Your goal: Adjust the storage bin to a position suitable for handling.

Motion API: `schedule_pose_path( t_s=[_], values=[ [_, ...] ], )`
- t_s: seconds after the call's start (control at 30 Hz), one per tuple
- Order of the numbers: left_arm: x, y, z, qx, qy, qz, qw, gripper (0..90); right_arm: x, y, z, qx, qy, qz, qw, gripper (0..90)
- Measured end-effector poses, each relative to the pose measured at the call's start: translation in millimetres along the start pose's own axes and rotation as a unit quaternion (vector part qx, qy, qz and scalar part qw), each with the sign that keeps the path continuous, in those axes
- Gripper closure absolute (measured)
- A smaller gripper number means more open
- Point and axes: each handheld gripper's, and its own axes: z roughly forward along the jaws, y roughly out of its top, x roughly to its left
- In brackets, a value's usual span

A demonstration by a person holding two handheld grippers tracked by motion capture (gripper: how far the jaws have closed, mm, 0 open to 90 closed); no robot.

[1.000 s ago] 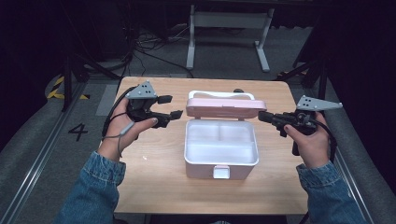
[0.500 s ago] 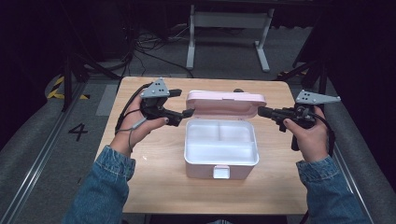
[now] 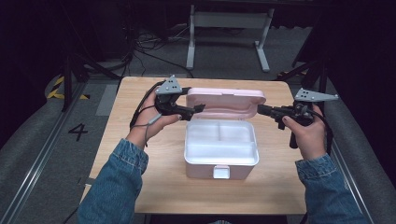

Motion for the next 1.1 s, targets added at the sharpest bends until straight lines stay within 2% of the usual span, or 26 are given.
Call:
schedule_pose_path(
  t_s=[0.1, 0.17, 0.2, 0.27, 0.3, 0.5, 0.8, 0.97, 1.1],
  values=[
    [2.8, -0.3, 2.7, -0.003, -0.004, 0.005, 1.0, 35.0, -0.3, -0.1, -0.6, 0.0, 0.0, 0.0, 1.0, 90.0],
    [6.5, -1.3, 4.6, -0.021, -0.015, 0.004, 0.9997, 36.8, -1.0, 0.0, -1.4, -0.001, 0.0, -0.001, 1.0, 90.0],
    [7.2, -2.0, 5.3, -0.033, -0.022, -0.004, 0.9992, 40.6, -1.0, 0.1, -1.8, -0.001, 0.0, 0.001, 1.0, 90.0],
    [9.3, -2.1, 5.3, -0.047, -0.029, -0.002, 0.9985, 45.6, -1.2, 0.1, -2.7, 0.0, -0.002, 0.0, 1.0, 90.0],
    [9.7, -2.1, 5.0, -0.05, -0.034, 0.0, 0.9982, 50.8, -1.0, 0.0, -3.3, -0.001, -0.002, 0.0, 1.0, 90.0],
    [10.7, -0.9, 4.2, -0.057, -0.036, -0.009, 0.9977, 65.1, -0.2, -0.9, -7.0, 0.001, -0.009, -0.009, 0.9999, 89.8],
    [11.4, -0.3, 4.8, -0.057, -0.034, -0.02, 0.9976, 65.9, 1.4, -2.0, -14.0, 0.001, -0.01, -0.008, 0.9999, 88.5],
    [11.9, 2.0, 4.8, -0.058, -0.023, -0.014, 0.998, 65.5, 2.5, -4.1, -19.6, 0.0, -0.01, -0.007, 0.9999, 85.7],
    [13.9, 9.0, 2.9, -0.066, -0.021, -0.013, 0.9975, 65.8, 0.1, -11.2, -29.4, 0.009, -0.027, -0.013, 0.9995, 84.0]
  ],
)
